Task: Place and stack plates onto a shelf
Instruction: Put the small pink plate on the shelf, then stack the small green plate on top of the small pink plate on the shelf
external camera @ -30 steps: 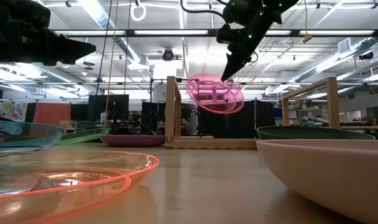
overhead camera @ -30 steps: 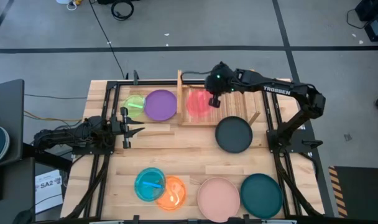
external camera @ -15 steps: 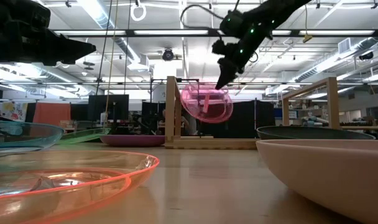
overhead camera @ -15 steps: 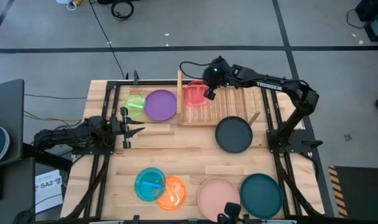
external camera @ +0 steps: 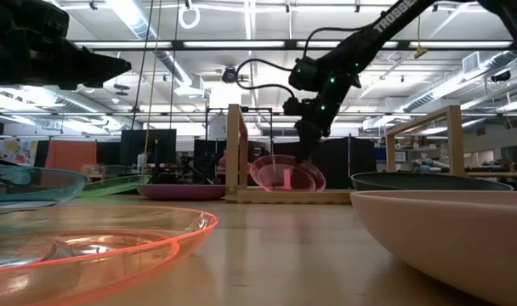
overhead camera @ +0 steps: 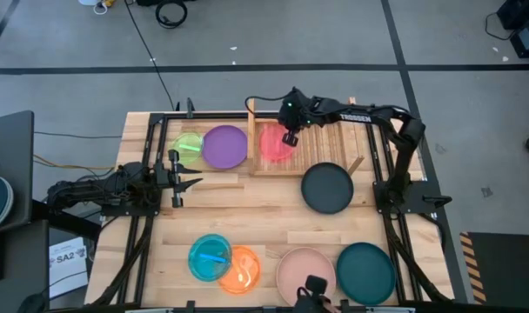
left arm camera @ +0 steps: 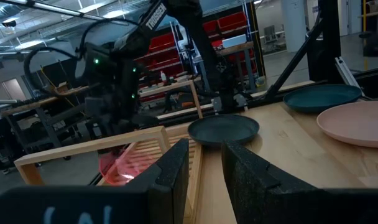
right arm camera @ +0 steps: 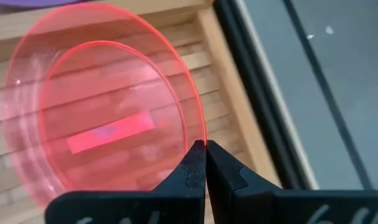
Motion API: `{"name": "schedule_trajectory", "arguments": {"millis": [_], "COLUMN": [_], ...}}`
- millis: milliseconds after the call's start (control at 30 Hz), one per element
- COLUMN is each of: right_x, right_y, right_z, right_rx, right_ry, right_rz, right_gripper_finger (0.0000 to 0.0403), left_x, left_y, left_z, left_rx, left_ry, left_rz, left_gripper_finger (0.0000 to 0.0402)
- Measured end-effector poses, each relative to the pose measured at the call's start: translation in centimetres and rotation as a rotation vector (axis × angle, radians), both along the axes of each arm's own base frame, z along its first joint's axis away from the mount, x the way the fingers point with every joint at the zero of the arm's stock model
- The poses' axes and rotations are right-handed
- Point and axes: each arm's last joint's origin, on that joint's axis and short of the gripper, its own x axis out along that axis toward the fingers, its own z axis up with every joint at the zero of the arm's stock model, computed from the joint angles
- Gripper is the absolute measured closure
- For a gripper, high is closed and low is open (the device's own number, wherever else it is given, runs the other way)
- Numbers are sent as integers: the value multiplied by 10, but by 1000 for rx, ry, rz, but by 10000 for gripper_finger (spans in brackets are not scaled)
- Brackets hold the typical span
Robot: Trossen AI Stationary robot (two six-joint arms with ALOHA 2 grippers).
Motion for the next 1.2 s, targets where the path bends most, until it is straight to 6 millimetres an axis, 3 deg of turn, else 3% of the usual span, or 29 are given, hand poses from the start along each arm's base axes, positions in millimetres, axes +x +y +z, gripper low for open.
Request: {"name": "schedule_trajectory", "arguments": {"millis": [767, 1200], "right_x": [6, 6], "right_y": [-5, -5], "right_z": [-3, -3], "right_rx": [-19, -22], "right_ry": [-55, -53], "right_rz": [12, 9], "right_gripper_finger": [395, 350], "left_x": [0, 0], "left_y": [0, 0], "left_z": [-1, -1], "left_rx": [-1, 0], "left_ry": [6, 7], "left_rz": [0, 0], "left_gripper_finger": [299, 299]}}
